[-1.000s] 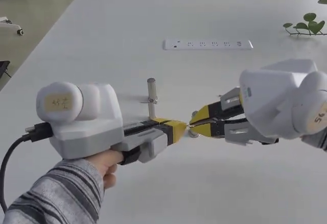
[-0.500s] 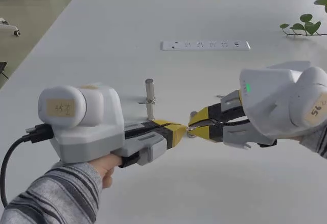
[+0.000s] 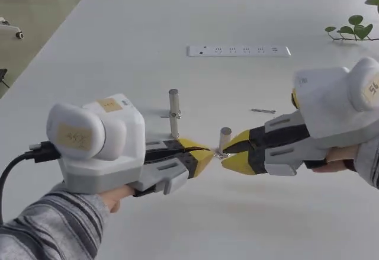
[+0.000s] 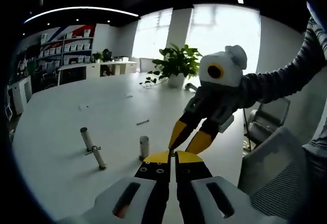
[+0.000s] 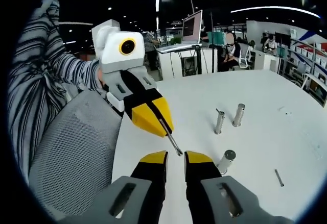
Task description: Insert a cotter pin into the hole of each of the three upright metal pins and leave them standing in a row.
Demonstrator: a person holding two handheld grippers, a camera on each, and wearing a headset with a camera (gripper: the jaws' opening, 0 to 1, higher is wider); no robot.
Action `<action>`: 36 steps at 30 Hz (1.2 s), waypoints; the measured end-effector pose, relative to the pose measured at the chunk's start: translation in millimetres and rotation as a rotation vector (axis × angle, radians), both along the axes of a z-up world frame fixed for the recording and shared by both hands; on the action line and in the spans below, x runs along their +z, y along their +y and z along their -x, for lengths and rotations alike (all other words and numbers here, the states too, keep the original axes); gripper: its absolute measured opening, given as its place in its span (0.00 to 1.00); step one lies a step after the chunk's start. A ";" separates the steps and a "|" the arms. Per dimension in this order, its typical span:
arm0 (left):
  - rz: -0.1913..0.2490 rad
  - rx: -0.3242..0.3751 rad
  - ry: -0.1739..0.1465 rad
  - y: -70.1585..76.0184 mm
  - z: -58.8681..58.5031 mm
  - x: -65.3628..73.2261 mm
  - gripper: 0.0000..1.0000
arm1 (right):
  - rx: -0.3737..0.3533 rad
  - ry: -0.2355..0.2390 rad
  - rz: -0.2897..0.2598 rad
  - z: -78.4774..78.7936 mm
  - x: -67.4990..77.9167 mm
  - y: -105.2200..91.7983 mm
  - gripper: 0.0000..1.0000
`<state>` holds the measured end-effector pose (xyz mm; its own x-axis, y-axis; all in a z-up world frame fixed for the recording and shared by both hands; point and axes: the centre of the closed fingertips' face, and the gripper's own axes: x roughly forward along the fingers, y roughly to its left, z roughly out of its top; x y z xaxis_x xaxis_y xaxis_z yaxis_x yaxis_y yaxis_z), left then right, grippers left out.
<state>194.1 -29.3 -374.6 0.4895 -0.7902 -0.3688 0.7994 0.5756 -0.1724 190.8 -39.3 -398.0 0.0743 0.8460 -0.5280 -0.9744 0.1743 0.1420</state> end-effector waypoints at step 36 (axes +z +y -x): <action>0.006 -0.064 -0.001 -12.4 5.5 -8.6 0.00 | 0.265 -0.336 0.279 4.5 -4.1 -9.0 0.00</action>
<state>188.6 -41.7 -383.2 0.4386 -0.8218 -0.3637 0.8345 0.5227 -0.1745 186.3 -48.4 -402.2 0.0809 0.6891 -0.7201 -0.9742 -0.0981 -0.2033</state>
